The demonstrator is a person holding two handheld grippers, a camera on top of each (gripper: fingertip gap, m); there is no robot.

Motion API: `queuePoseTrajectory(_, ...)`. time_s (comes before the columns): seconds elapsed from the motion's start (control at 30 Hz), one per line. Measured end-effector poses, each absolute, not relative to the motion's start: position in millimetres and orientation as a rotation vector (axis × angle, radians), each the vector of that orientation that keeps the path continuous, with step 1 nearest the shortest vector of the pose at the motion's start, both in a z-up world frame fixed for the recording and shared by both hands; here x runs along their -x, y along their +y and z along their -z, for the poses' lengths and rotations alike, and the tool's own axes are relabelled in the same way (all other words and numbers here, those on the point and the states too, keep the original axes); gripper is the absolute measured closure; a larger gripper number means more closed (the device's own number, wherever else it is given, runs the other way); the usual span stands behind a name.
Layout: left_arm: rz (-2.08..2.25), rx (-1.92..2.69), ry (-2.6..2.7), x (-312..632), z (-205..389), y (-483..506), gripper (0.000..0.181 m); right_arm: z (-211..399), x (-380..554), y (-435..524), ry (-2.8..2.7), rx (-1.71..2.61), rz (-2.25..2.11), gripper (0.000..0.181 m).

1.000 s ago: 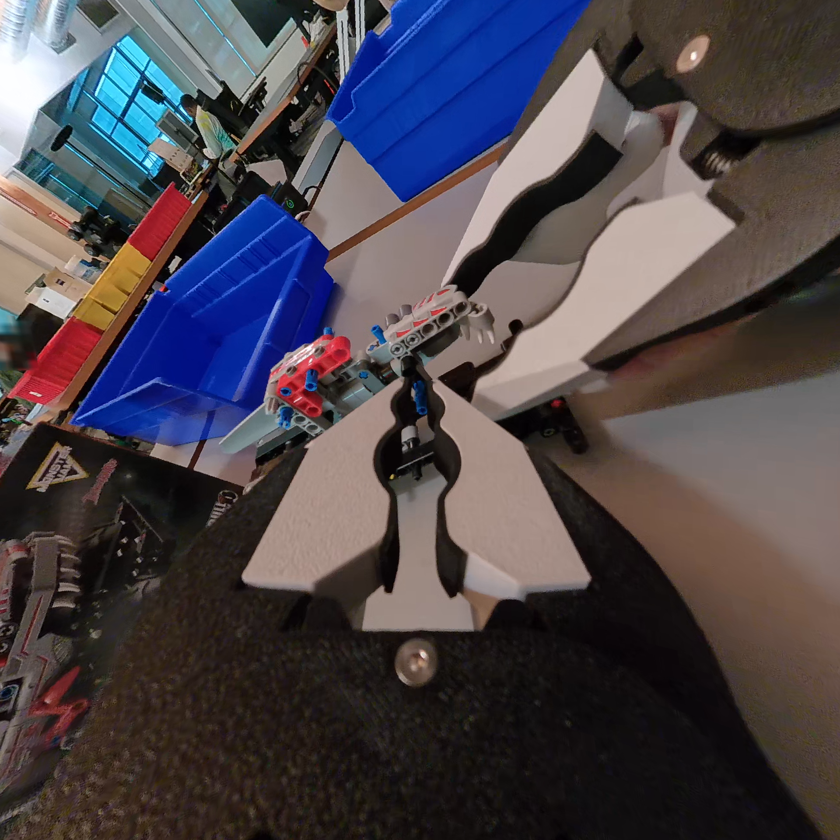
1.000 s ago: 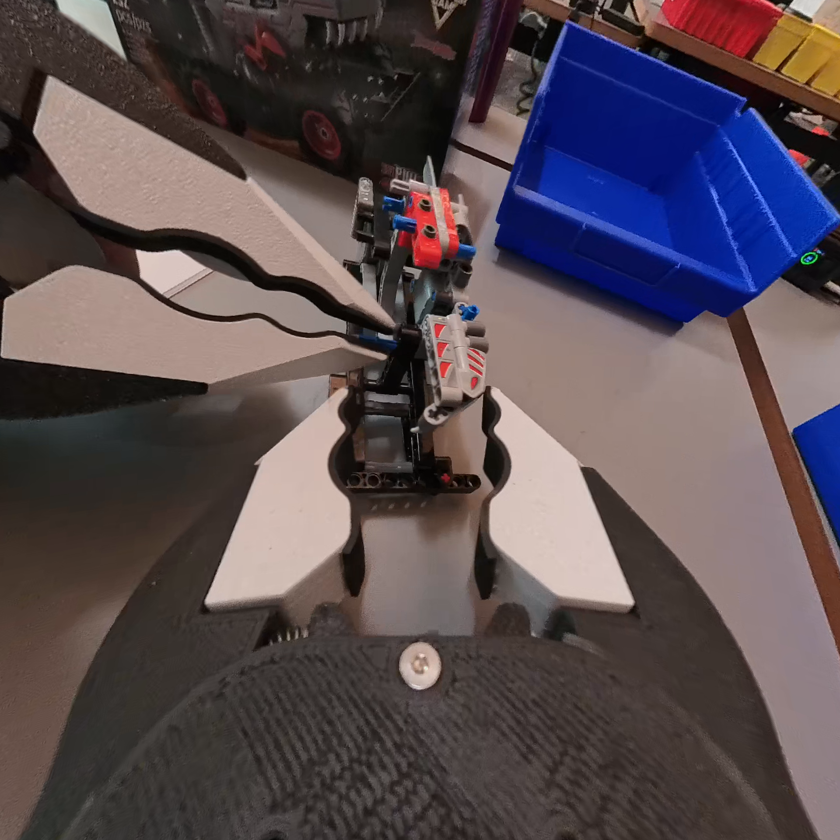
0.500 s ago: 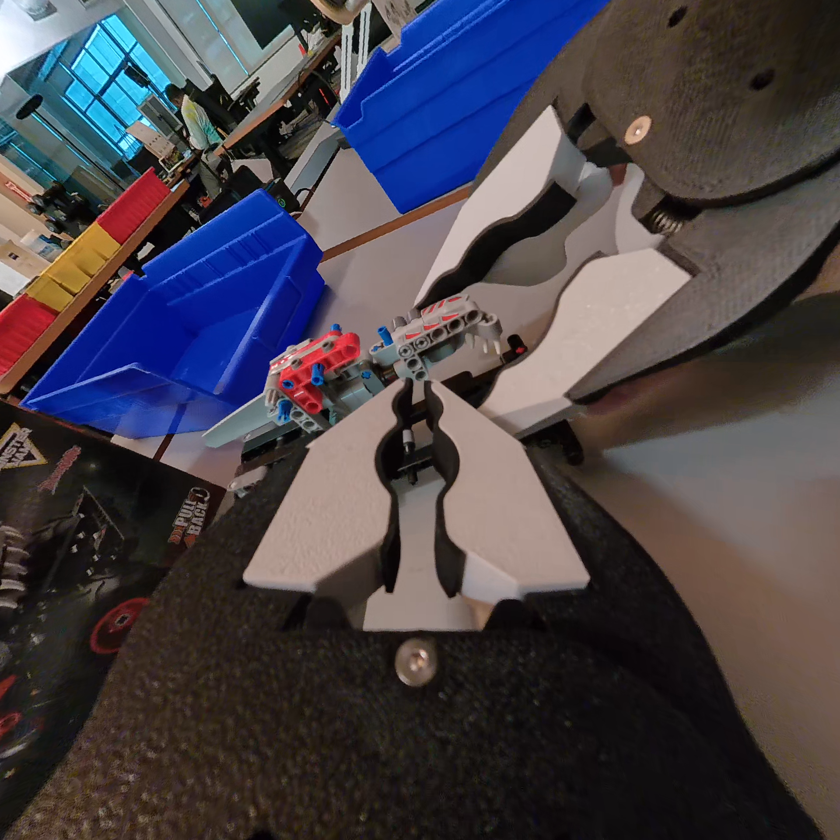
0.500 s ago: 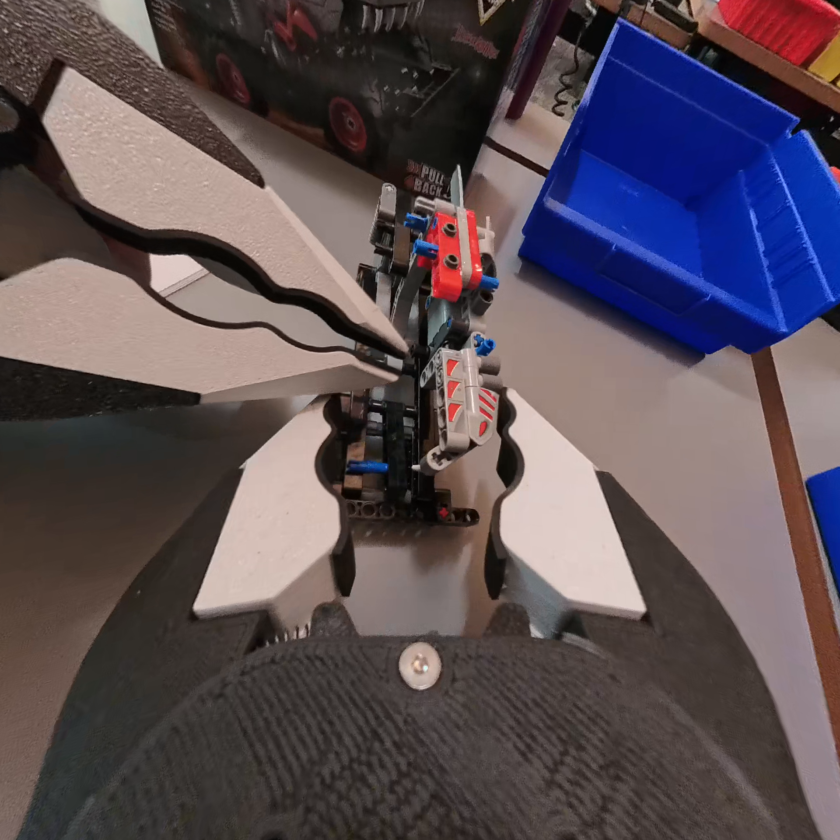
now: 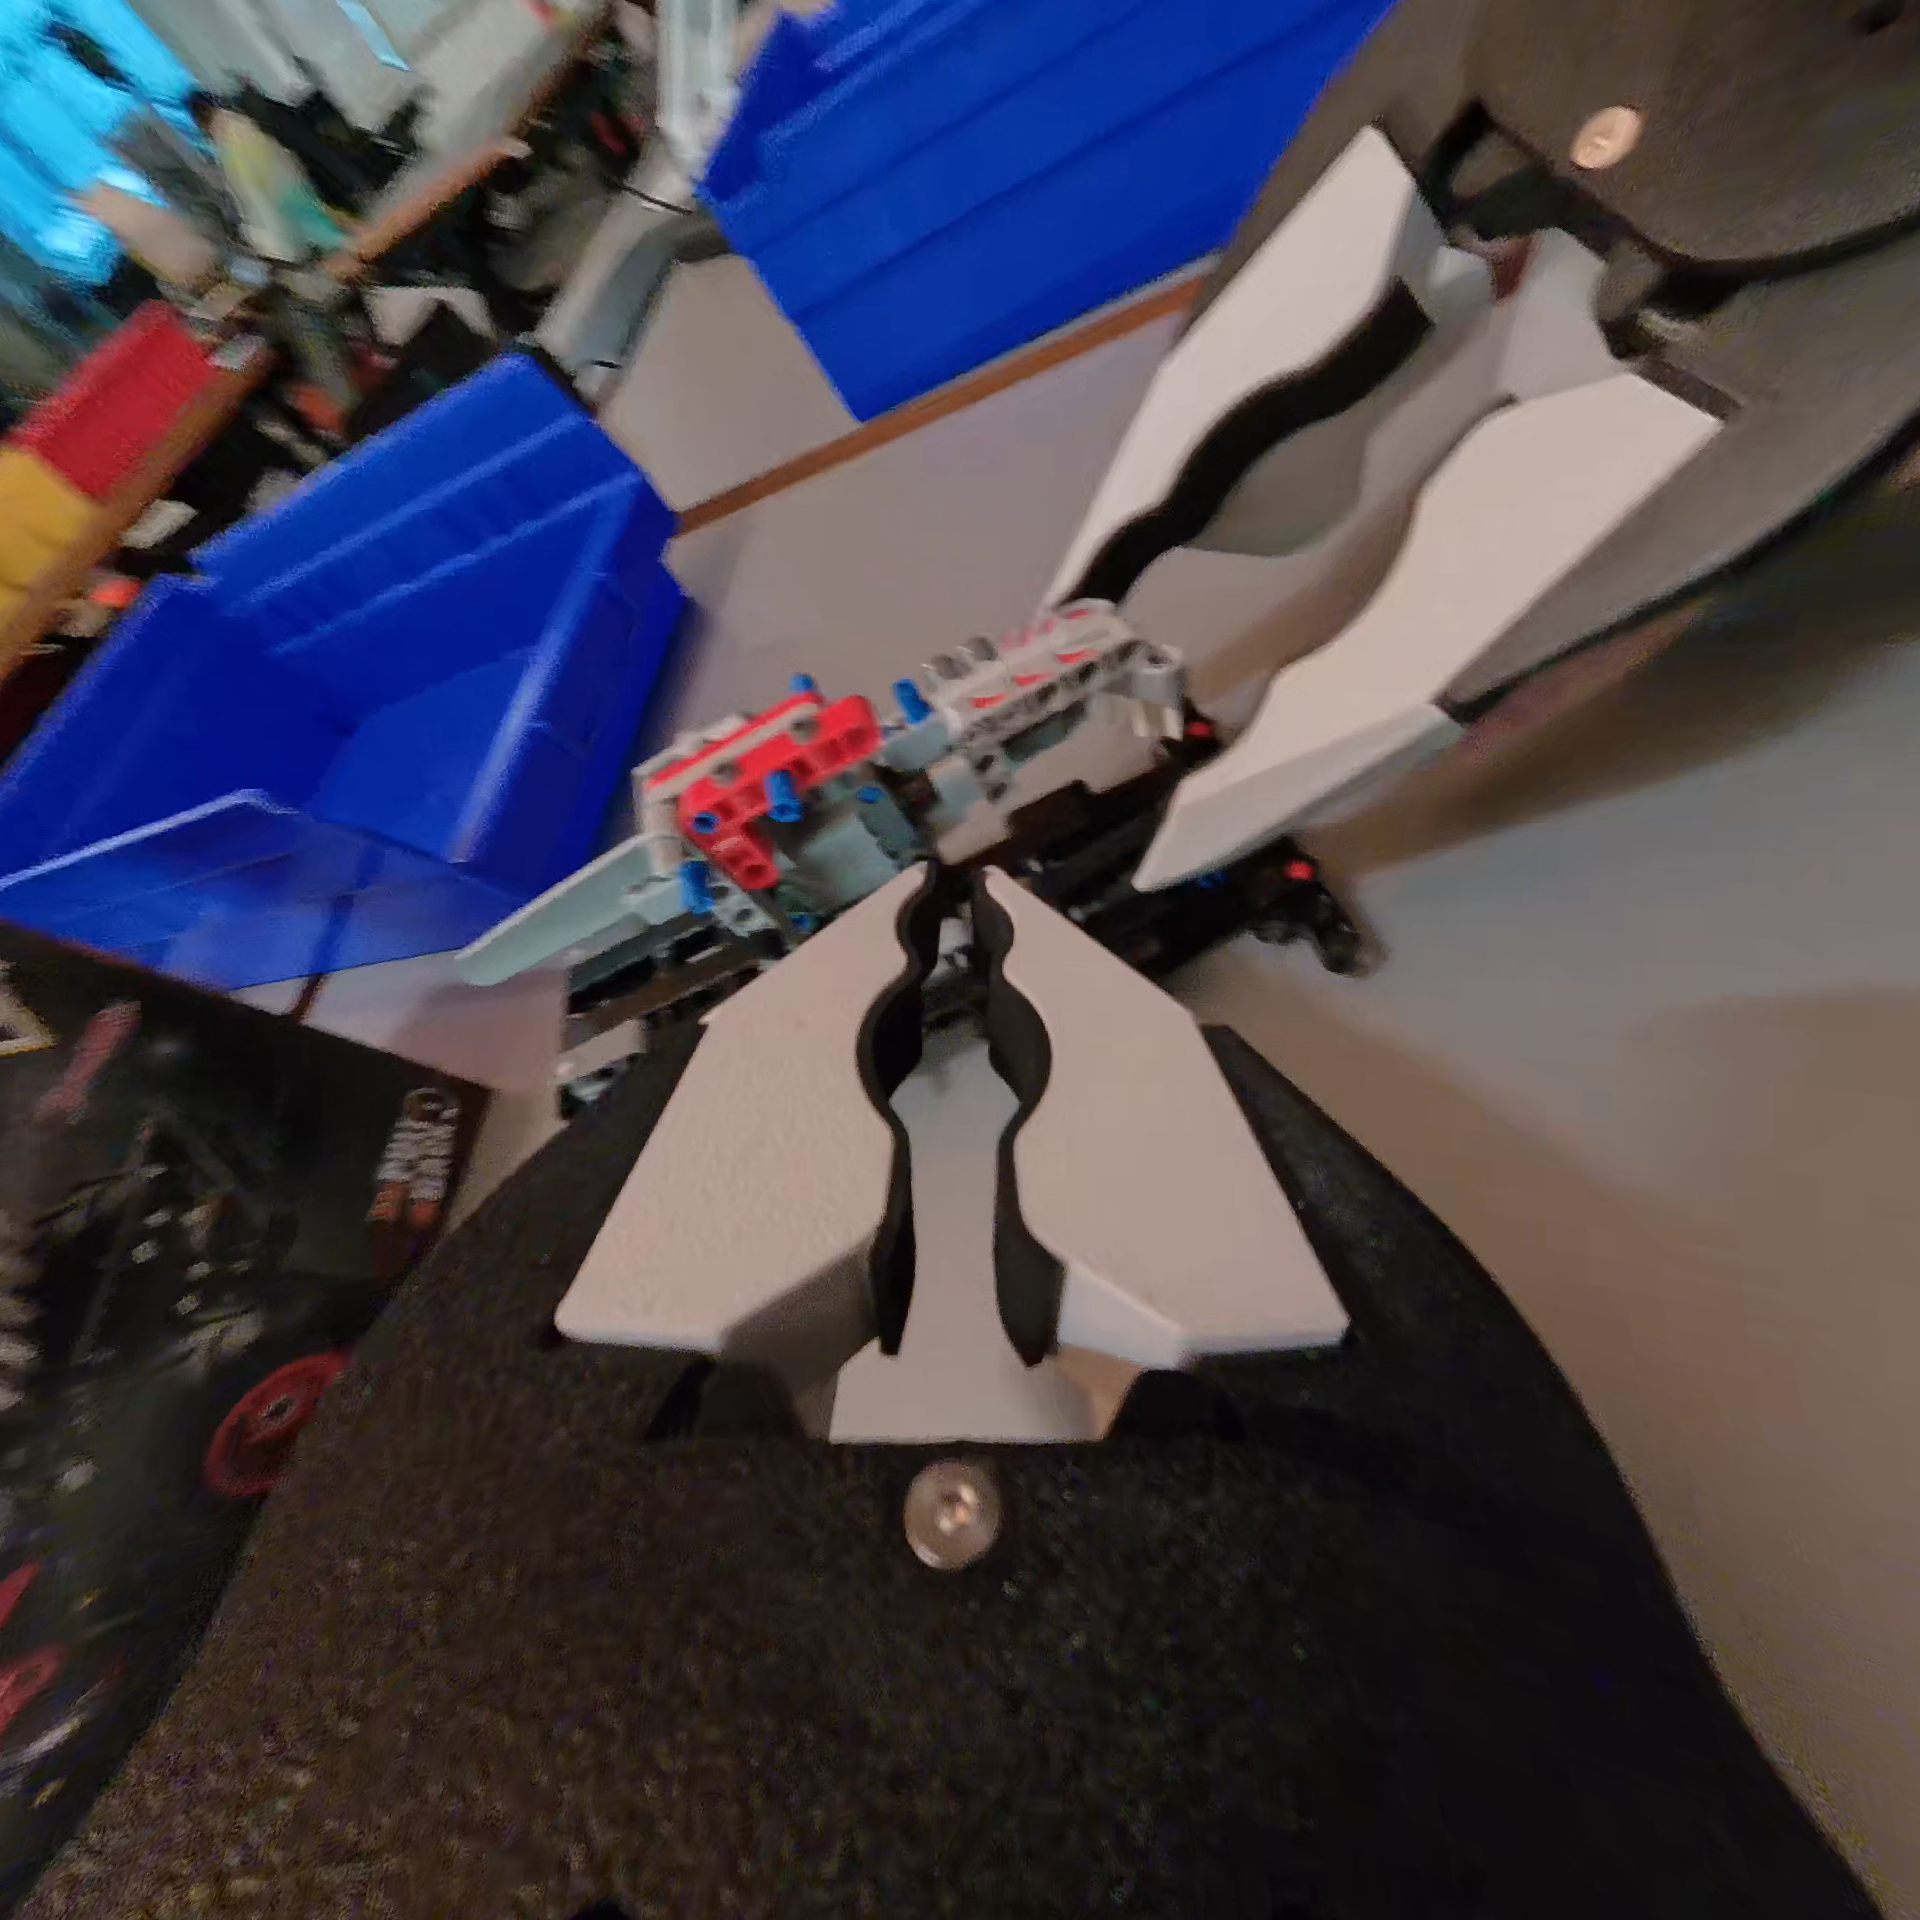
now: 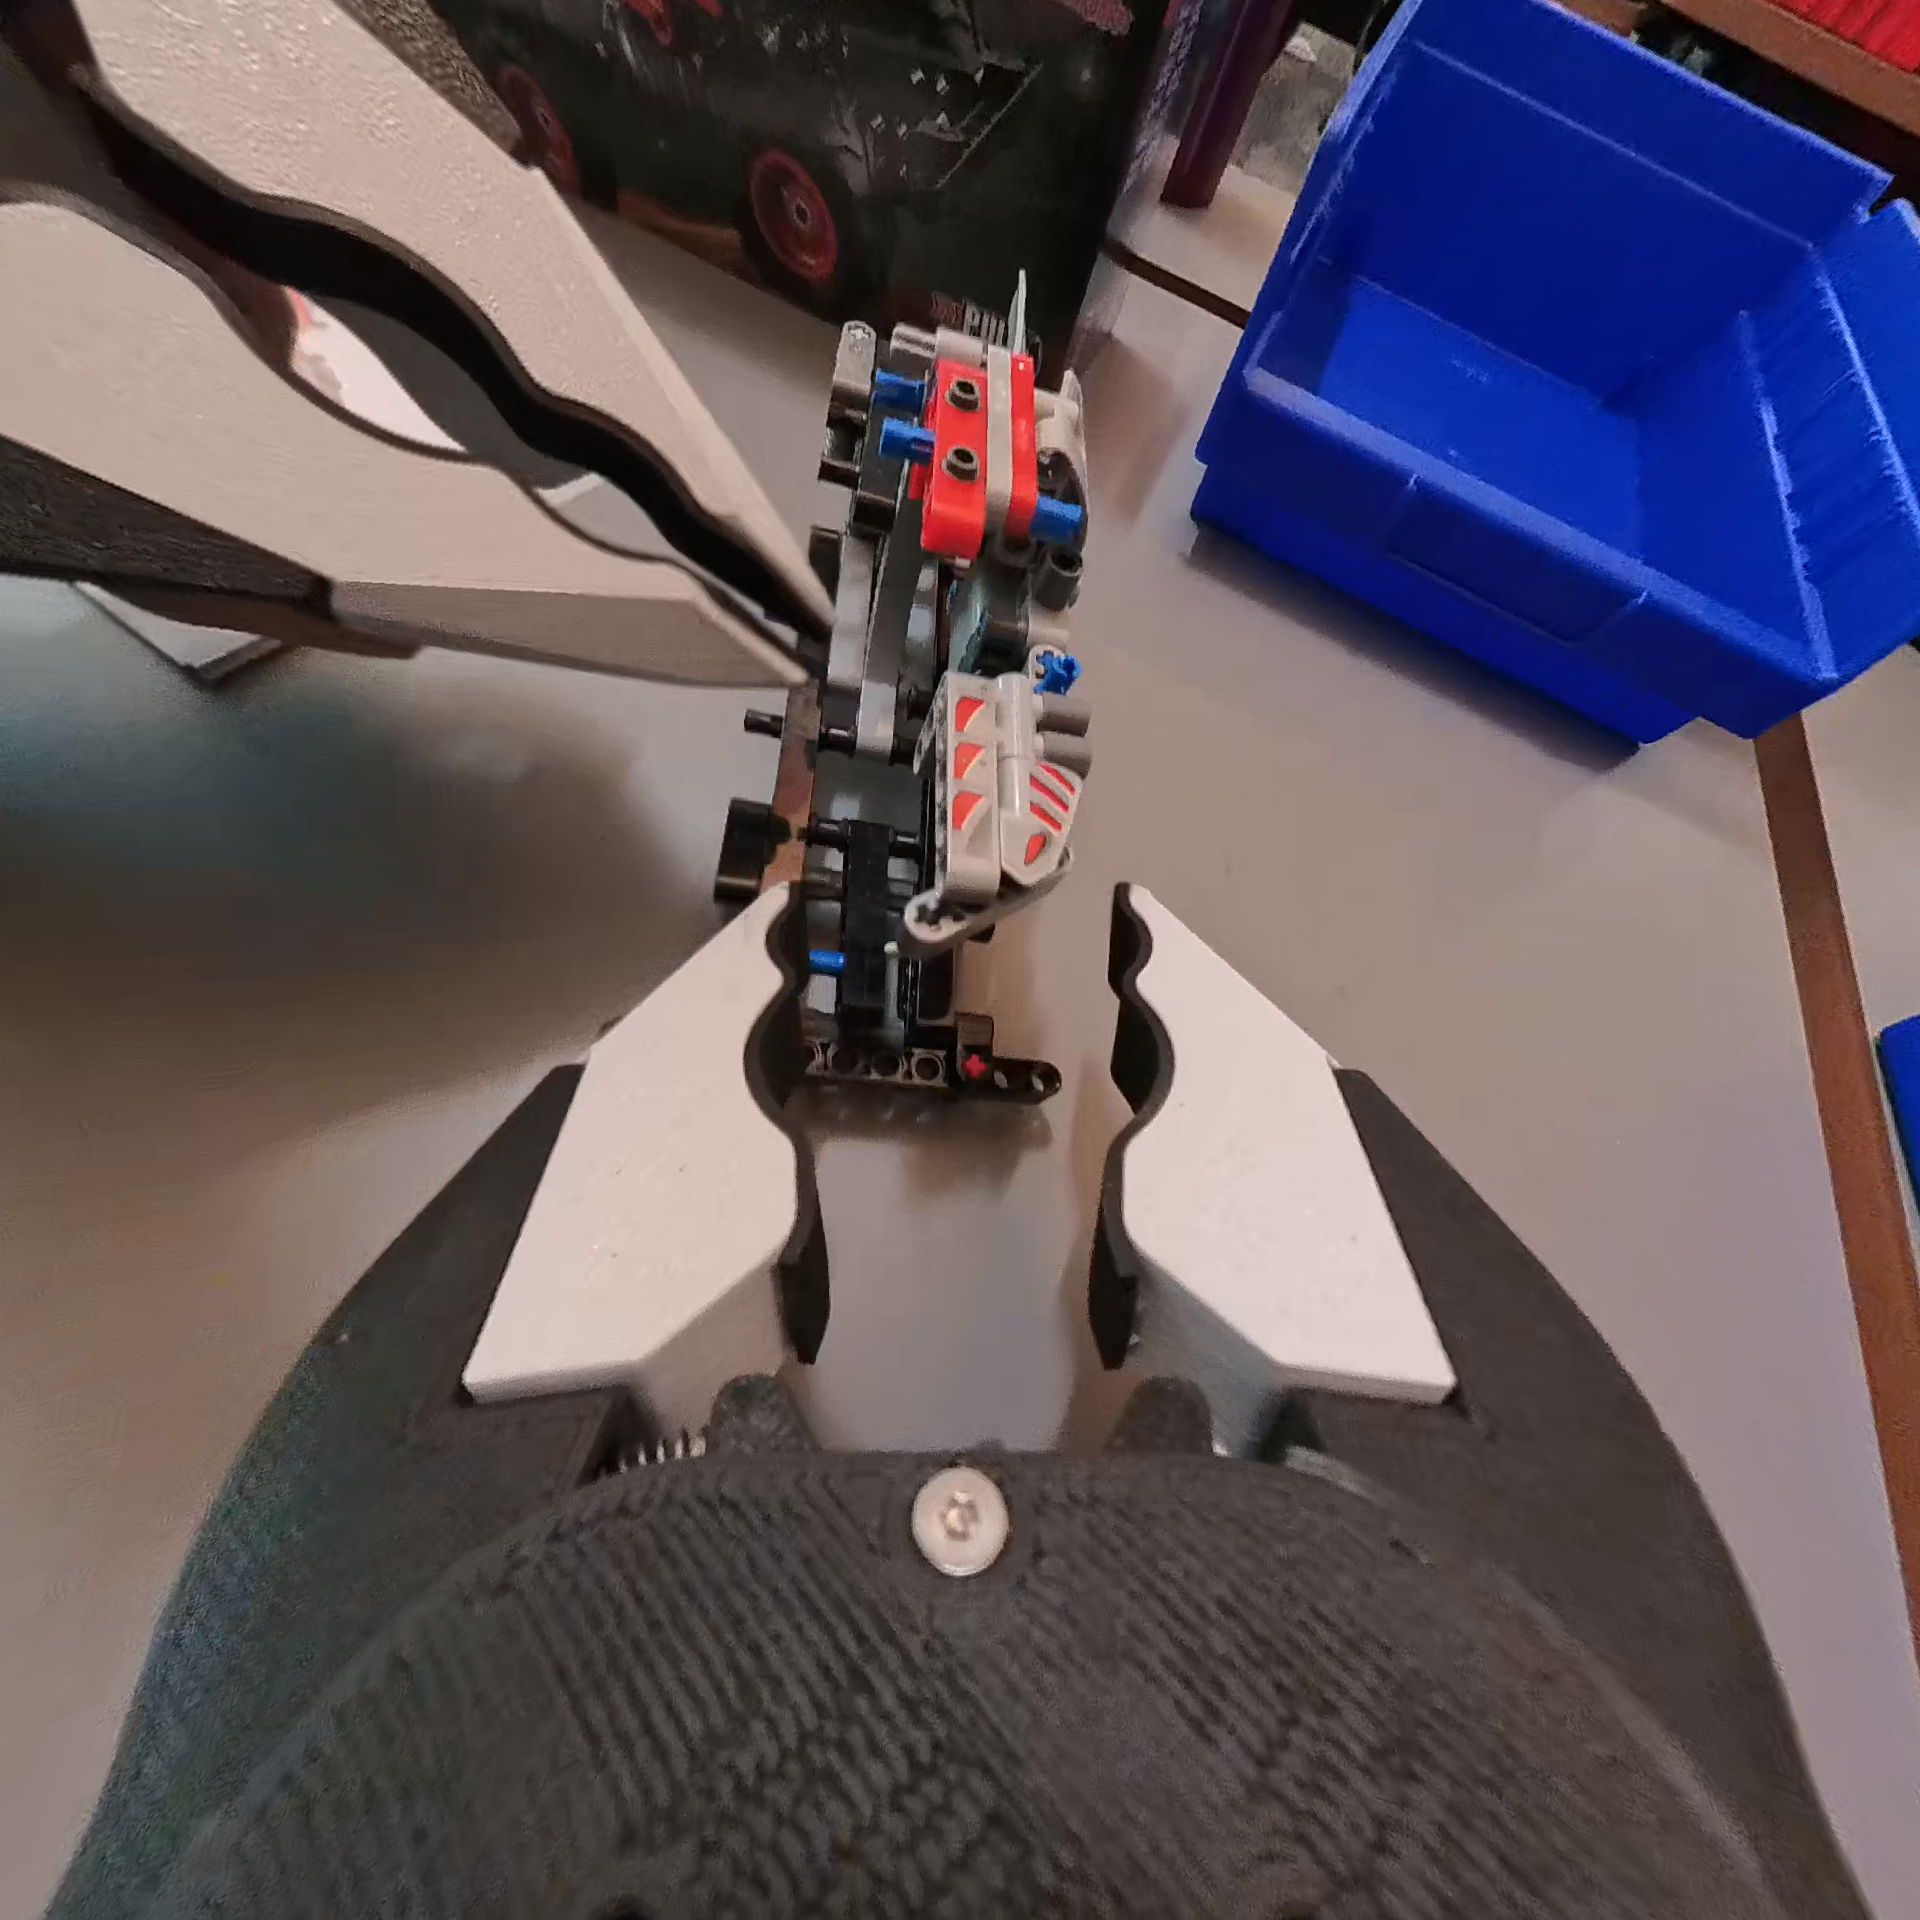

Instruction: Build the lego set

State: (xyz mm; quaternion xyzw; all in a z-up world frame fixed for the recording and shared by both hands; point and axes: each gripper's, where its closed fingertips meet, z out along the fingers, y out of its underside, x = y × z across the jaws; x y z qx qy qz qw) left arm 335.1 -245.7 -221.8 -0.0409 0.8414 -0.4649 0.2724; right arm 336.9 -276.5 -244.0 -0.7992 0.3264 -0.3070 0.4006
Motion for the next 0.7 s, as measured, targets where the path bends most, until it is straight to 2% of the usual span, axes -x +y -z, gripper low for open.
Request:
queuePoseTrajectory(0.13,1.281,0.045,2.376,-326,231,-246,0.172,244,-328,-281,0.812,2.052,0.735,0.125)
queuePoseTrajectory(0.4,1.323,0.022,2.473,-308,238,-257,0.171,247,-304,-305,0.838,2.154,0.673,0.124)
queuePoseTrajectory(0.7,1.3,0.284,2.585,-302,252,-268,0.166,252,-307,-297,0.85,2.12,0.614,0.127)
